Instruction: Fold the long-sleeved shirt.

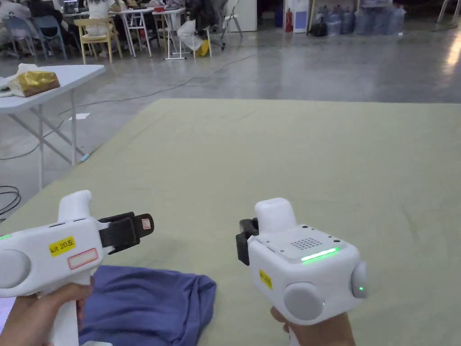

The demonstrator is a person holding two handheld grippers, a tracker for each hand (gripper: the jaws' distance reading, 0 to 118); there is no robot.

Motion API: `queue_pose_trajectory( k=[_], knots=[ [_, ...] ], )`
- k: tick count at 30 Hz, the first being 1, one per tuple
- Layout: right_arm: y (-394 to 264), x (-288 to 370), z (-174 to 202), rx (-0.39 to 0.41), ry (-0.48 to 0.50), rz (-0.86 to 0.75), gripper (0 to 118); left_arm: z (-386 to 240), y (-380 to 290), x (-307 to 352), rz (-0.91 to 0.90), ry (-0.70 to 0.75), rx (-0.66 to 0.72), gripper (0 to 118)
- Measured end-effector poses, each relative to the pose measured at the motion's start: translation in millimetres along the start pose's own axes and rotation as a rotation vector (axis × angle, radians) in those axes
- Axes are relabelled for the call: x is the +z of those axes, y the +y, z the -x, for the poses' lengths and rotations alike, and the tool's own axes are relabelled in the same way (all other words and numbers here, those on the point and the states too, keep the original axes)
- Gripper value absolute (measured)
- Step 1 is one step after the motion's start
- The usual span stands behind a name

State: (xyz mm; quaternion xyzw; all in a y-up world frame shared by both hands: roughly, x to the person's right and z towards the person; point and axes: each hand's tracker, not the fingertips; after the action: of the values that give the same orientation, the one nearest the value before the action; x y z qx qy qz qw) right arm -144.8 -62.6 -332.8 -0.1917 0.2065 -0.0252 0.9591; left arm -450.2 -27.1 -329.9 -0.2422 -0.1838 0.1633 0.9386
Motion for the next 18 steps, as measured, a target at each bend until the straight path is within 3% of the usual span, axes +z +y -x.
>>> queue_pose_trajectory(
  k=[2,6,9,13,18],
  knots=[
    [15.7,31.9,-28.1,0.021,-0.105,-0.039,0,-52.4,0.2,-15.3,-0.034,-0.031,-0.037,0],
    [42.6,96.8,-89.3,0.030,-0.248,-0.115,0,-156.9,-1.0,-50.8,-0.071,-0.104,-0.091,0],
    [55.2,141.3,-127.2,0.032,-0.351,-0.157,0,-222.7,2.2,-71.0,-0.136,-0.010,-0.187,0],
    [53.0,189.5,-162.0,-0.003,-0.450,-0.217,0,-276.6,-4.3,-82.5,-0.204,-0.035,-0.197,0],
    [28.2,226.7,-189.2,0.010,-0.541,-0.238,0,-300.6,-51.6,-72.4,-0.302,0.084,-0.253,0]
  ],
)
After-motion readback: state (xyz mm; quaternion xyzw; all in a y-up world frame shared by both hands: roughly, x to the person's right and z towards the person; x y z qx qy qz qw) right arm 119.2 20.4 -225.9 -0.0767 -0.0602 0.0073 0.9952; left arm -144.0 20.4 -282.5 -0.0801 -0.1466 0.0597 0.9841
